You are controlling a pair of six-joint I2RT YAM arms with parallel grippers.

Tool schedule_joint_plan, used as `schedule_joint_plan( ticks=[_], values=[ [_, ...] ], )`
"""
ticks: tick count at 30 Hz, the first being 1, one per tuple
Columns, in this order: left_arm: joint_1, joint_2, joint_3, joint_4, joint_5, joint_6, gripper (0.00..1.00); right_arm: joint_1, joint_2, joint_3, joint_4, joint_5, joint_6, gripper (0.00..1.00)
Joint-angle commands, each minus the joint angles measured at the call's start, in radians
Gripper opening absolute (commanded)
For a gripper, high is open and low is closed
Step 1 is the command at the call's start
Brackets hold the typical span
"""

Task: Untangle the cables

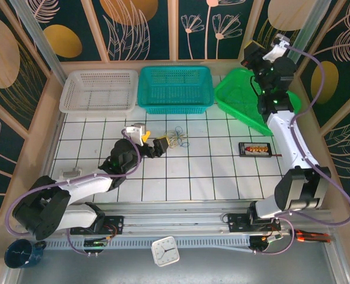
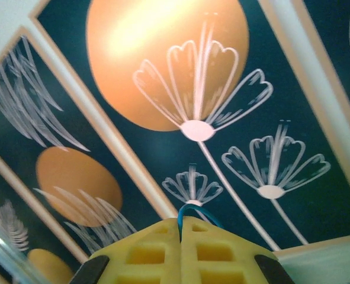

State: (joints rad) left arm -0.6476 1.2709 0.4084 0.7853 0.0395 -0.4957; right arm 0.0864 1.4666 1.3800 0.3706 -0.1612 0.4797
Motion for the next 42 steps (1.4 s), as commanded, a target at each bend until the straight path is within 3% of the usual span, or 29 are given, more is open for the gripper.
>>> schedule_joint_plan(
  ticks=[1,12,26,36,38,40,42],
  values=[
    [-0.003,-0.024,0.031,-0.017,-0.004,0.000,0.99,0.006,0.026,0.025,0.036,0.096,-0.114,0.00],
    [-0.003,-0.037,0.036,-0.016,0.011,0.005,0.99,0.004,0.102,0.047,0.008,0.236,-0.228,0.00],
    [-0.003,-0.076,0.030,-0.018,0.023,-0.023,0.99,0.011,0.122,-0.217,0.023,0.377,-0.171,0.00],
    [-0.003,-0.099,0.022,-0.023,0.017,-0.024,0.99,-0.008,0.234,-0.077,-0.136,0.507,-0.125,0.00],
    [-0.004,-0.105,0.017,-0.023,0.015,-0.028,0.99,-0.016,0.254,-0.052,-0.179,0.533,-0.113,0.15],
    [-0.004,-0.112,0.011,-0.023,0.015,-0.032,0.99,-0.024,0.270,-0.034,-0.229,0.551,-0.094,0.42],
    [-0.003,-0.118,0.007,-0.023,0.014,-0.035,0.99,-0.030,0.277,-0.018,-0.277,0.545,-0.072,0.53]
  ],
)
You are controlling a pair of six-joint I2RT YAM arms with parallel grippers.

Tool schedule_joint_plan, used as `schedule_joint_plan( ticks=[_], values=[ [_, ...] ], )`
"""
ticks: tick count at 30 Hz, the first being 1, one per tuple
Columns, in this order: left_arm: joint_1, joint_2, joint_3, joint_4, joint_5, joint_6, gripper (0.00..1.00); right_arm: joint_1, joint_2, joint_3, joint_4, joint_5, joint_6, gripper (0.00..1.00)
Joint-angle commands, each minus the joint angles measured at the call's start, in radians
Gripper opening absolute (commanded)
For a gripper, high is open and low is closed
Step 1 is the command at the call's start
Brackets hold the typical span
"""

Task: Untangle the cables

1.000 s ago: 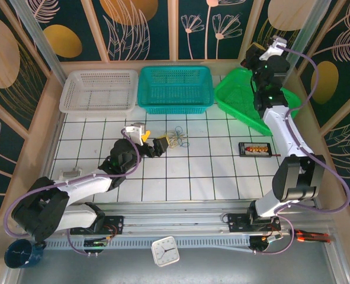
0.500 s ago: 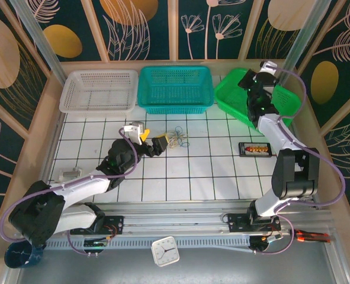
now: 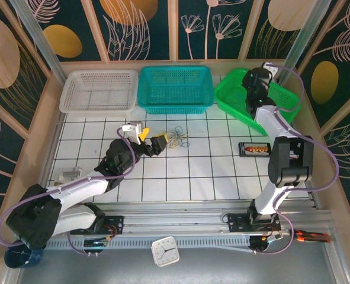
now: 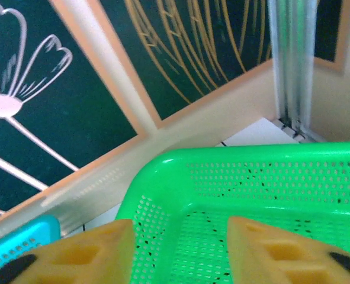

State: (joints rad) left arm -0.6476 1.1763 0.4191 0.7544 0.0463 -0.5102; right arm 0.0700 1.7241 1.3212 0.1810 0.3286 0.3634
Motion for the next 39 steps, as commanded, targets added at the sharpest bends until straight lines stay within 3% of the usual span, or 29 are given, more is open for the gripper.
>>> schedule_joint_plan(
  ticks=[1,15,23,31,39],
  values=[
    [-0.003,-0.028,-0.005,0.008,0.007,-0.022,0.99,-0.016,0.017,0.043,-0.104,0.039,0.055,0.57],
    [-0.002,-0.066,-0.030,-0.025,-0.037,-0.034,0.99,0.007,-0.205,-0.094,-0.093,-0.237,0.150,0.60],
    [-0.003,-0.071,-0.009,-0.120,-0.088,-0.079,0.99,0.174,-0.300,-0.255,-0.058,-0.358,0.164,0.60],
    [-0.001,0.012,0.113,-0.330,-0.094,-0.110,0.99,0.393,-0.250,-0.393,0.024,-0.420,0.201,0.60],
    [0.013,0.101,0.239,-0.488,-0.042,-0.106,0.99,0.497,-0.071,-0.422,0.153,-0.479,0.250,0.57]
  ],
)
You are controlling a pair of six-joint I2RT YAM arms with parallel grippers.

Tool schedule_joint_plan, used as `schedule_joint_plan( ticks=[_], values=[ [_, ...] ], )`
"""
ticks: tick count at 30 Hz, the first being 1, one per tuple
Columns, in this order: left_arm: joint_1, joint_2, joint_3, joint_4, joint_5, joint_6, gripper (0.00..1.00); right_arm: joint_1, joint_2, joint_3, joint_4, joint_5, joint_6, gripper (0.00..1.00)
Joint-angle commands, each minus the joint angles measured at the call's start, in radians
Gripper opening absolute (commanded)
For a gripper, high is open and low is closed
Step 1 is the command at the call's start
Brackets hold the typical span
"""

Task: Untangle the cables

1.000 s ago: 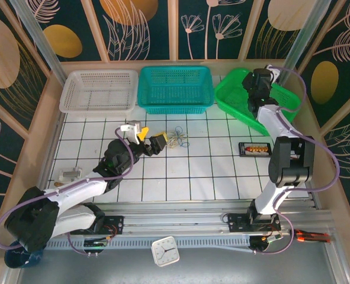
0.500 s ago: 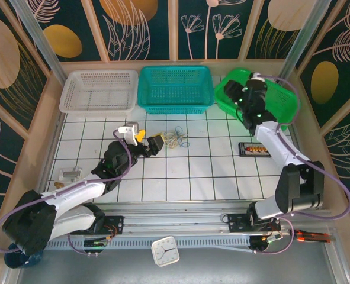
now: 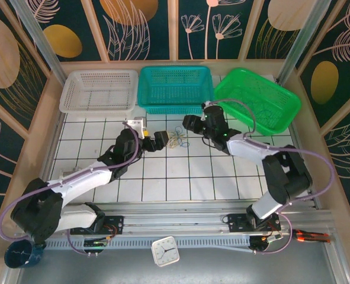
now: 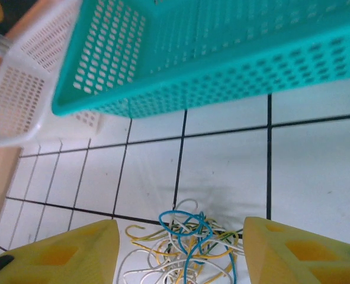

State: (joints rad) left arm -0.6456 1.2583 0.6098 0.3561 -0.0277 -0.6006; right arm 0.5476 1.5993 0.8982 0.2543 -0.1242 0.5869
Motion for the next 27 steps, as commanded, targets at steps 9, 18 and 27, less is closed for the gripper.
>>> schedule_joint_plan(
  ticks=[9,18,27],
  values=[
    [0.111,0.045,0.085,-0.124,0.144,-0.094,0.99,0.032,0.214,0.041,0.152,-0.039,0.043,0.55],
    [0.126,0.045,0.086,-0.127,0.167,-0.071,0.99,0.105,0.224,-0.004,0.192,-0.127,0.044,0.44],
    [0.127,0.046,0.073,-0.118,0.165,-0.055,0.99,0.203,0.132,-0.151,0.213,-0.114,0.095,0.29]
  ],
)
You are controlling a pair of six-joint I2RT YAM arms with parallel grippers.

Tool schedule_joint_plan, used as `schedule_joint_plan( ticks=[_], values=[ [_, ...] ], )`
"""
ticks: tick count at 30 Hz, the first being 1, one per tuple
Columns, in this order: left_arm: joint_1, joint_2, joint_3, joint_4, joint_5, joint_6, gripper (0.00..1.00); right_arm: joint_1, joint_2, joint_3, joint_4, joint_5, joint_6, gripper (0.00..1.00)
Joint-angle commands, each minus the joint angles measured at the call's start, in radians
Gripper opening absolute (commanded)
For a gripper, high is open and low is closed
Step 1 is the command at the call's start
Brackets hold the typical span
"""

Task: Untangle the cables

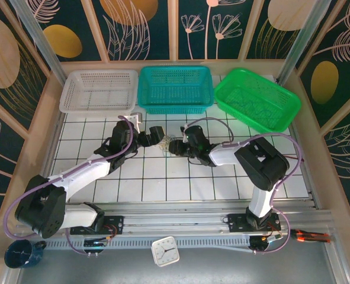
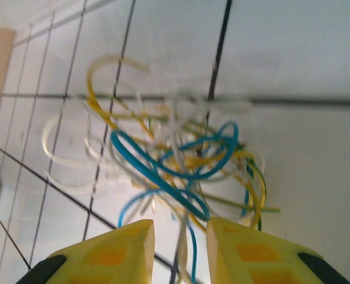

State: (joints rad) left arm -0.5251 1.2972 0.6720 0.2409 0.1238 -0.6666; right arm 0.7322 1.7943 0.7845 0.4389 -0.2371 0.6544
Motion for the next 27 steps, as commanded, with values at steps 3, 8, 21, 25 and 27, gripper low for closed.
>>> schedule_joint_plan(
  ticks=[3,8,21,25,27],
  values=[
    [0.007,0.002,0.001,-0.003,0.017,0.012,0.99,0.037,-0.132,-0.086,0.023,0.012,0.039,0.31],
    [0.005,-0.010,-0.021,0.004,0.022,0.001,0.99,0.038,-0.279,-0.113,-0.071,0.081,0.025,0.38],
    [0.007,-0.005,-0.070,0.050,0.028,-0.027,0.99,-0.027,-0.344,-0.003,-0.263,0.160,-0.127,0.51],
    [0.007,0.002,-0.084,0.056,0.016,-0.032,0.99,-0.048,-0.287,0.009,-0.253,0.107,-0.149,0.51],
    [0.007,0.001,-0.091,0.058,0.013,-0.033,0.99,-0.044,-0.263,0.010,-0.239,0.074,-0.144,0.50]
  ],
)
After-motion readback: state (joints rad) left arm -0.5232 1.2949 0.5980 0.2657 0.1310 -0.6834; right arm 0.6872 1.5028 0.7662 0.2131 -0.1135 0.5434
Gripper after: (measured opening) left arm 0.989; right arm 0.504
